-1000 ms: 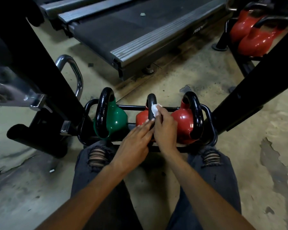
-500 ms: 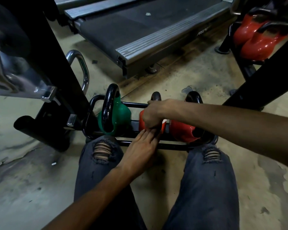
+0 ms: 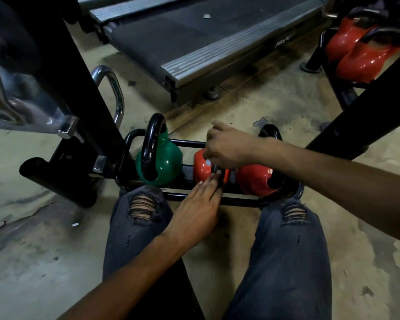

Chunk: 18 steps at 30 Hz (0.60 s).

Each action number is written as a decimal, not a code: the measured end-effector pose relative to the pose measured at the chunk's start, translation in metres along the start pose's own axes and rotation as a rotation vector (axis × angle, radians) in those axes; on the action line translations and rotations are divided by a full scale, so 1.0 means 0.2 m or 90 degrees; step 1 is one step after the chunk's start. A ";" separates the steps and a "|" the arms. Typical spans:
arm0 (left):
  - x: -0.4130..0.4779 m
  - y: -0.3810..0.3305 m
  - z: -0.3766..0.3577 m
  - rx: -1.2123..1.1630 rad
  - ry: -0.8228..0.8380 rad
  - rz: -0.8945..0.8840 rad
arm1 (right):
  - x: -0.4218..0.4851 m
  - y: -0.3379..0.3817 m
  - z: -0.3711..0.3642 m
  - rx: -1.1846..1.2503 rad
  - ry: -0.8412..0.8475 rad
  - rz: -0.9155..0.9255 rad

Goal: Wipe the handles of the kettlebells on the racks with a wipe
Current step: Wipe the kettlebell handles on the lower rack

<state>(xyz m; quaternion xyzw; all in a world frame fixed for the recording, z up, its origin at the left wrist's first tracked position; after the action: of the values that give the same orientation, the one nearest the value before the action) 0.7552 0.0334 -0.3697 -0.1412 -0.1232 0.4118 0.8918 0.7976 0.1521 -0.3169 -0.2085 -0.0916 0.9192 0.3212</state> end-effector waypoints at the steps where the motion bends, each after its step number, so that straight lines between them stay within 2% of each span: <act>1: -0.01 0.00 0.00 -0.008 0.004 0.000 | -0.02 0.06 -0.03 0.001 0.004 0.031; 3: -0.02 -0.01 -0.01 -0.023 0.003 -0.005 | -0.04 0.08 -0.04 0.001 -0.010 0.046; 7: -0.01 -0.04 0.02 -0.022 -0.010 -0.002 | -0.13 -0.14 0.02 0.106 -0.155 -0.132; 9: 0.01 -0.03 0.03 -0.017 -0.012 0.002 | -0.17 -0.04 -0.02 0.164 -0.154 -0.108; 11: 0.03 -0.02 0.04 0.000 -0.013 -0.004 | -0.20 0.06 -0.05 0.154 -0.141 -0.058; 12: 0.04 -0.01 0.04 0.010 -0.007 -0.007 | -0.19 0.02 -0.05 0.148 -0.146 -0.072; 15: 0.06 0.01 0.04 0.009 0.004 -0.011 | -0.12 -0.24 -0.05 0.166 -0.184 -0.219; 18: 0.11 0.01 0.09 0.007 -0.014 -0.034 | 0.05 -0.35 -0.08 0.167 -0.086 -0.289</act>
<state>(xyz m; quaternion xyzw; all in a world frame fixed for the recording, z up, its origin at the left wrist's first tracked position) 0.7610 0.0542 -0.3516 -0.1286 -0.1345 0.3897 0.9019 0.8366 0.2133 -0.3141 -0.0774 -0.0375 0.8397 0.5362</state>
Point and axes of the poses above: each hand's wrist, its own x-axis towards the middle knuckle, its own z-axis out of the back of the hand, y = z × x, the point moved 9 cm from there along x, towards the middle knuckle, and after that the axes turned 5 degrees about -x, right-handed, at the moved point
